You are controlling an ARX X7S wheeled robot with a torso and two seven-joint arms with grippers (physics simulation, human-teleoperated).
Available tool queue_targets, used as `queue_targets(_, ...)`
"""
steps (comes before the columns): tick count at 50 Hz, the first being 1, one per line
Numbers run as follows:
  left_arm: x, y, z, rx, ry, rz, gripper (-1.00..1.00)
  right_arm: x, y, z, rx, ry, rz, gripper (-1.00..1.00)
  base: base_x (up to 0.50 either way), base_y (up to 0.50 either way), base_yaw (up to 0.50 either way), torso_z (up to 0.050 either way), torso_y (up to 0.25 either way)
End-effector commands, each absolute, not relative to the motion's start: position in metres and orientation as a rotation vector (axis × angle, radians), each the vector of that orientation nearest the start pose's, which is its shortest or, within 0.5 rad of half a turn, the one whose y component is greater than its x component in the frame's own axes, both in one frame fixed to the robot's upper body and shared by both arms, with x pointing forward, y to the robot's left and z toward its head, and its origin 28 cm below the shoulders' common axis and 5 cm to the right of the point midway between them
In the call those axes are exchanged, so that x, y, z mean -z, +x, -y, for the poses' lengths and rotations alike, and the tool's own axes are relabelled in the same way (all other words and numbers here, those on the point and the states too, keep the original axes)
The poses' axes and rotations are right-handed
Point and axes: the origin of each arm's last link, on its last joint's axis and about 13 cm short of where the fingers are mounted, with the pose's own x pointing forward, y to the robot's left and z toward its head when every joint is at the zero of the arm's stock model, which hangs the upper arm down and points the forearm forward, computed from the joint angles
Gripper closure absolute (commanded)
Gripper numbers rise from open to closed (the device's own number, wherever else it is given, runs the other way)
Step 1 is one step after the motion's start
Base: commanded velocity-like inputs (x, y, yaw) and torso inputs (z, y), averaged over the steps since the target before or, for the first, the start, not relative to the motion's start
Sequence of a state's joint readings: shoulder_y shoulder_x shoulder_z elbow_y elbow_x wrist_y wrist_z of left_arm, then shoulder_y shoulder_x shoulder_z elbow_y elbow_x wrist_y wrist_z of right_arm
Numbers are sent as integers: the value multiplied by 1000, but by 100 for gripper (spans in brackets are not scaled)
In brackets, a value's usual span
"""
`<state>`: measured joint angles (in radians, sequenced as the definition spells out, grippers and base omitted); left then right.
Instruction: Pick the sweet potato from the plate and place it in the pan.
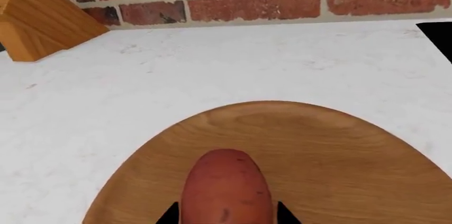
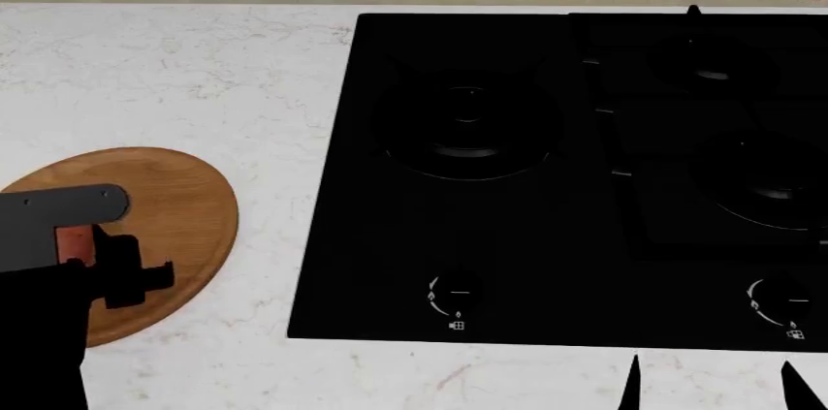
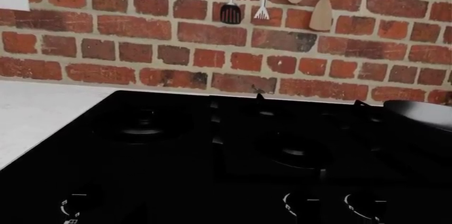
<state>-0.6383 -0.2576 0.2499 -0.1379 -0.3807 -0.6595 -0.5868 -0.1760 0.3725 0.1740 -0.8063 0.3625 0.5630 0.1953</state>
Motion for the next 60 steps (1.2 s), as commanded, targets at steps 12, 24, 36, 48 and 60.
queue_targets(12, -142, 315, -222, -322, 58, -119, 100, -125, 155, 158, 77, -93, 82, -100, 0, 0, 0, 0, 0)
queue_targets(24, -262, 244, -225, -193, 26, 219, 100, -127, 160, 153, 72, -74, 98, -100, 0, 0, 0, 0, 0)
queue_targets(36, -251, 259, -230, -198, 15, 197, 100, -127, 179, 147, 57, -54, 97, -100, 0, -167, 0, 0, 0)
queue_targets(48, -251, 260, -232, -197, 25, 195, 100, -131, 180, 147, 55, -57, 116, -100, 1, -500, 0, 0, 0)
queue_targets(60, -247, 261, -235, -217, 31, 181, 100, -134, 178, 148, 63, -62, 128, -100, 0, -500, 0, 0, 0)
